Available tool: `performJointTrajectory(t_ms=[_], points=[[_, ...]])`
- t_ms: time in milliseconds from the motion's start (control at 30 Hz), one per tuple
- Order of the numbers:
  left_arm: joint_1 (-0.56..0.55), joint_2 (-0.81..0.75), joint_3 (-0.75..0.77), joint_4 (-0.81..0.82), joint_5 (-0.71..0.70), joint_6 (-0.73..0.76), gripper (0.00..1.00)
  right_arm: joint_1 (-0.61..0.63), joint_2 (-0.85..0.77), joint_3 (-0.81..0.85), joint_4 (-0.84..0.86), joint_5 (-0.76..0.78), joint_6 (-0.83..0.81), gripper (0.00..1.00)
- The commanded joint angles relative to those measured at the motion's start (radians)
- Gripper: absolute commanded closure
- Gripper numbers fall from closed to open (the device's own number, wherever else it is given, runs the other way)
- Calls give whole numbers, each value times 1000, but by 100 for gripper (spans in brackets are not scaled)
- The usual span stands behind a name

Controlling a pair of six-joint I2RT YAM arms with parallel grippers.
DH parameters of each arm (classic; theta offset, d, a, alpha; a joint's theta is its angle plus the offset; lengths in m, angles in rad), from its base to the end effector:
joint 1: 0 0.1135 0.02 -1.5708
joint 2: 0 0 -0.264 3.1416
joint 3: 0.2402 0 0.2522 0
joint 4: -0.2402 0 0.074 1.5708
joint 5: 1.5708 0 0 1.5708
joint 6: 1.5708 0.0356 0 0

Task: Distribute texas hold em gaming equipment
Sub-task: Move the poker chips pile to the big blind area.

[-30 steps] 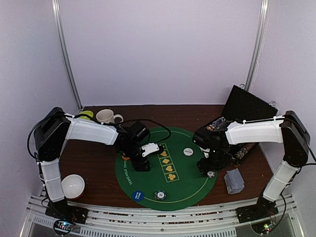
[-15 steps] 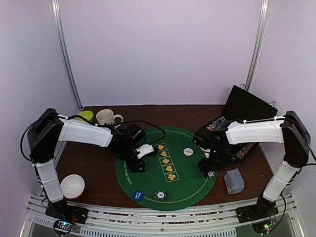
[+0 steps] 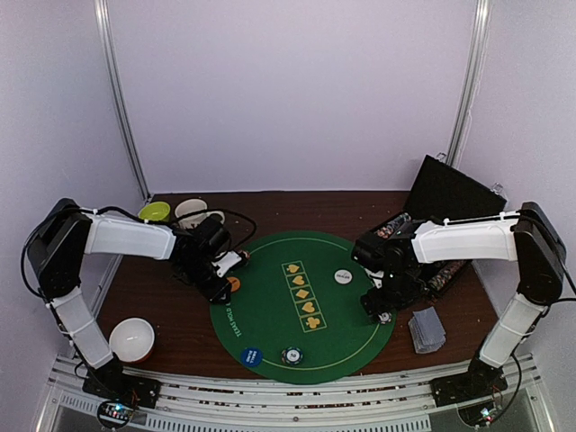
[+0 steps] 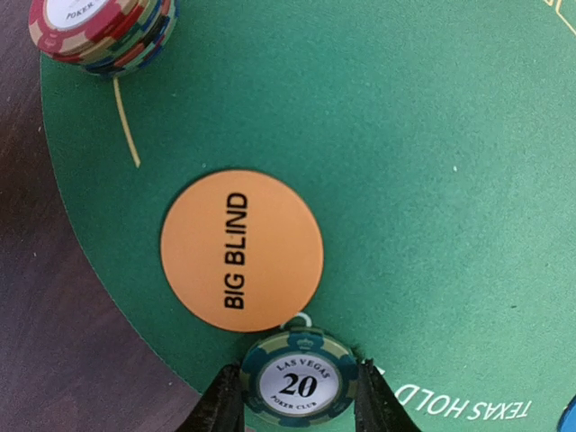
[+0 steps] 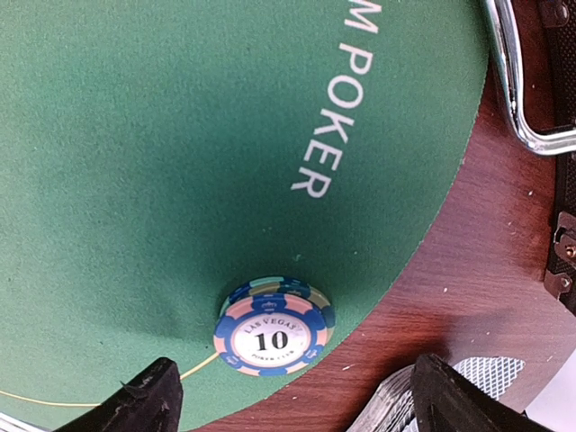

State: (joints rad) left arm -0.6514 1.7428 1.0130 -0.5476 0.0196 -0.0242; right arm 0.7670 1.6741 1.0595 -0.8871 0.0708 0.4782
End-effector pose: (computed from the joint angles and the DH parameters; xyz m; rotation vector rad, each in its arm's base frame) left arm 0.2536 -0.1942 0.1501 0.8882 2.7254 -0.1669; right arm 0.2102 0.1991 0.1746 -0.4343 3.0130 -0.0262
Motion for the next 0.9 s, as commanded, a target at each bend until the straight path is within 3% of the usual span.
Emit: performJointTrajectory(t_ms=[0,233,400,600,767,867], points=[[7,0,-28,-57,-35,-11,89,-14,-20,1,13,-18,-4,9],[7,-39,-18,-71,-38,-8,53,-37,26,-28,89,-85,-9,9],[6,-82,18,-86,-37,3,36,-56,26,-50,104,-95,-10,15],[7,-136,56,-80,15,19,28,-65,31,-100,133,-120,-7,24],[7,-157,76,-78,28,22,28,-67,43,-120,146,-130,-4,33],[7,-162,84,-79,26,24,28,-66,50,-119,144,-139,-4,46]])
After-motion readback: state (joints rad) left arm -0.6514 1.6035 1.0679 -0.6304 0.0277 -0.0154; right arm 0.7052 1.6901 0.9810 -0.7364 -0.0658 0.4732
